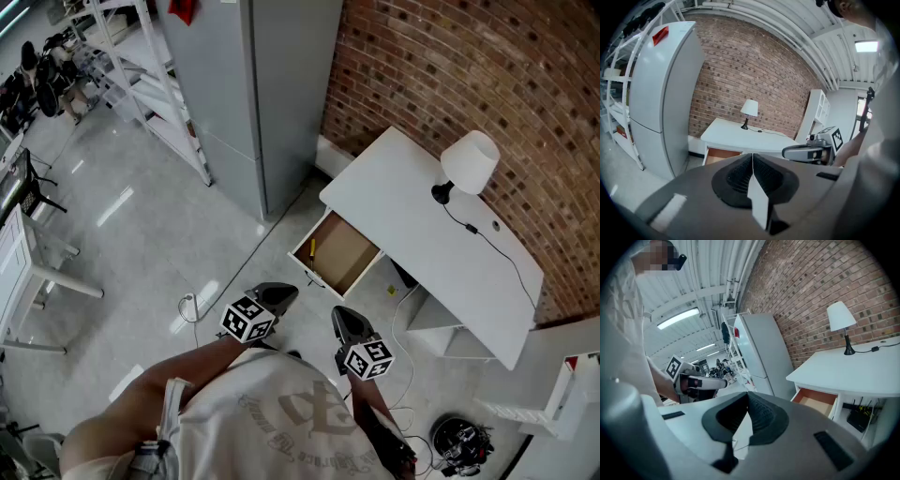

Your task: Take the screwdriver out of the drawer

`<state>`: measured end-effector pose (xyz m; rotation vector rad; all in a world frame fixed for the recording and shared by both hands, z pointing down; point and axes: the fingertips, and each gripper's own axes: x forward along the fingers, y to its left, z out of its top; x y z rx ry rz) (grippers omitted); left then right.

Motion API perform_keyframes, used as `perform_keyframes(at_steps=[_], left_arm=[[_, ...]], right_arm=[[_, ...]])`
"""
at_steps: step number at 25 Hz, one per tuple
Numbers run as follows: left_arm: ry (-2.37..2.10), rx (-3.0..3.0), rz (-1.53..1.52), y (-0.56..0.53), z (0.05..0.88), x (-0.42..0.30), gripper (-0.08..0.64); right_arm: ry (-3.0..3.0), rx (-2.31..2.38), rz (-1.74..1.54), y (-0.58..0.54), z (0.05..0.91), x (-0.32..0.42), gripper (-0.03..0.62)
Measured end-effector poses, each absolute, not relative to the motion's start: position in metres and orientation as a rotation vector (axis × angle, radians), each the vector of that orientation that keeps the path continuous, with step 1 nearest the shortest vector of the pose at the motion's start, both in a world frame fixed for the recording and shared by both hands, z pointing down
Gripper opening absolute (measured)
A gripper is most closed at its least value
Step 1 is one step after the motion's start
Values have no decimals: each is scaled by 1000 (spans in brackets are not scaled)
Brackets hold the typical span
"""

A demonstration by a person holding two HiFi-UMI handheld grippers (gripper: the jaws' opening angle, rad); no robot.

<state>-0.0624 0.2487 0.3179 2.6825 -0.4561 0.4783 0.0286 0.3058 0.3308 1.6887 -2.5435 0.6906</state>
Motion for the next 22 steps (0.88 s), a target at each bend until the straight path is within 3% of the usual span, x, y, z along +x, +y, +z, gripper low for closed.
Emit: perform_keyframes(at_steps=[22], left_arm=[[-512, 2697, 464, 240, 310, -67, 12]], right_arm=[[-2522, 1717, 690, 302, 331, 35, 8]])
